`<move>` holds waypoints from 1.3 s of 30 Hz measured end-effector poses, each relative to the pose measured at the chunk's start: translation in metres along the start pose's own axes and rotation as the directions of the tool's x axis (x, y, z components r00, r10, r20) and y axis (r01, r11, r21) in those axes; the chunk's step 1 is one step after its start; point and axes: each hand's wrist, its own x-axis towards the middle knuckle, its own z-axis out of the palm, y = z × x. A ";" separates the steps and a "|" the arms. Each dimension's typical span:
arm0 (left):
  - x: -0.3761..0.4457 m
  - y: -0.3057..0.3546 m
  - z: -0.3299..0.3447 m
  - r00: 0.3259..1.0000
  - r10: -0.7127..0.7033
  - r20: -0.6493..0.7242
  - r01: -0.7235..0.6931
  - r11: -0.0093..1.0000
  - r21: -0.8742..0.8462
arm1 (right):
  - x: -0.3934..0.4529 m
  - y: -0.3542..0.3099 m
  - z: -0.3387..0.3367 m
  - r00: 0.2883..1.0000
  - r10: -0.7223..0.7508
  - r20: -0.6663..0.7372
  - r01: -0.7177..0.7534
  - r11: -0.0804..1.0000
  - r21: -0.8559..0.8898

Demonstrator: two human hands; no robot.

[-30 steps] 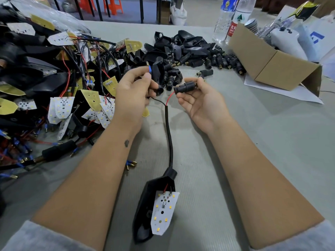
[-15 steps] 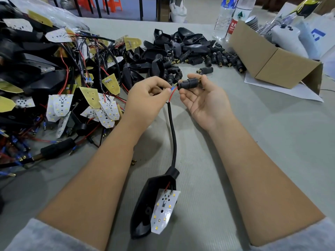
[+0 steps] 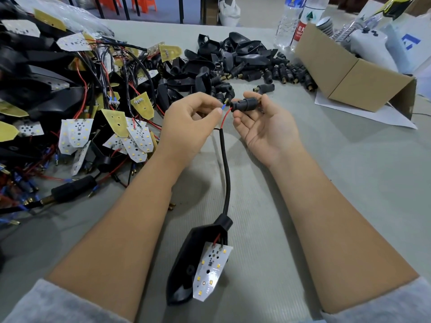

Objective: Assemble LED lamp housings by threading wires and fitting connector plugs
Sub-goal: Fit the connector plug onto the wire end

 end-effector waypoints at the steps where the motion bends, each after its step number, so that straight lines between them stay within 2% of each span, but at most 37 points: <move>1: 0.000 0.000 0.000 1.000 0.003 -0.005 -0.003 1.000 -0.001 | 0.000 0.000 0.000 1.000 0.001 -0.002 -0.001 1.000 0.004; 6: -0.002 0.001 0.002 1.000 0.015 -0.026 -0.014 1.000 0.019 | 0.000 0.000 0.001 1.000 0.000 0.000 0.000 1.000 -0.002; 9: -0.002 0.003 0.003 0.996 -0.086 -0.038 0.083 0.994 -0.071 | 0.001 0.000 0.000 1.000 -0.003 0.005 0.003 1.000 -0.009; 12: -0.001 0.004 0.003 0.992 -0.103 -0.072 0.092 0.986 -0.140 | 0.001 0.001 -0.001 1.000 -0.008 0.004 0.008 1.000 -0.017; 15: -0.001 0.002 0.003 0.993 -0.086 -0.085 0.080 0.995 -0.064 | 0.002 0.001 -0.001 1.000 -0.011 0.002 0.011 0.999 -0.031; 20: 0.001 -0.004 0.001 0.993 -0.120 -0.019 0.121 0.991 0.051 | 0.002 0.002 -0.001 1.000 -0.010 0.002 0.010 0.999 -0.049; 24: 0.001 -0.005 0.000 0.998 -0.062 0.013 0.062 0.998 0.026 | 0.003 0.002 -0.002 1.000 -0.008 -0.001 0.008 0.998 -0.055; 32: 0.001 -0.010 0.001 0.999 -0.036 0.019 0.037 0.998 -0.045 | 0.003 0.002 -0.002 1.000 -0.005 -0.009 0.005 0.998 -0.065; 39: 0.004 -0.011 0.001 1.000 -0.007 -0.018 0.008 0.997 0.073 | 0.003 0.002 -0.002 1.000 -0.013 -0.003 0.013 0.998 -0.056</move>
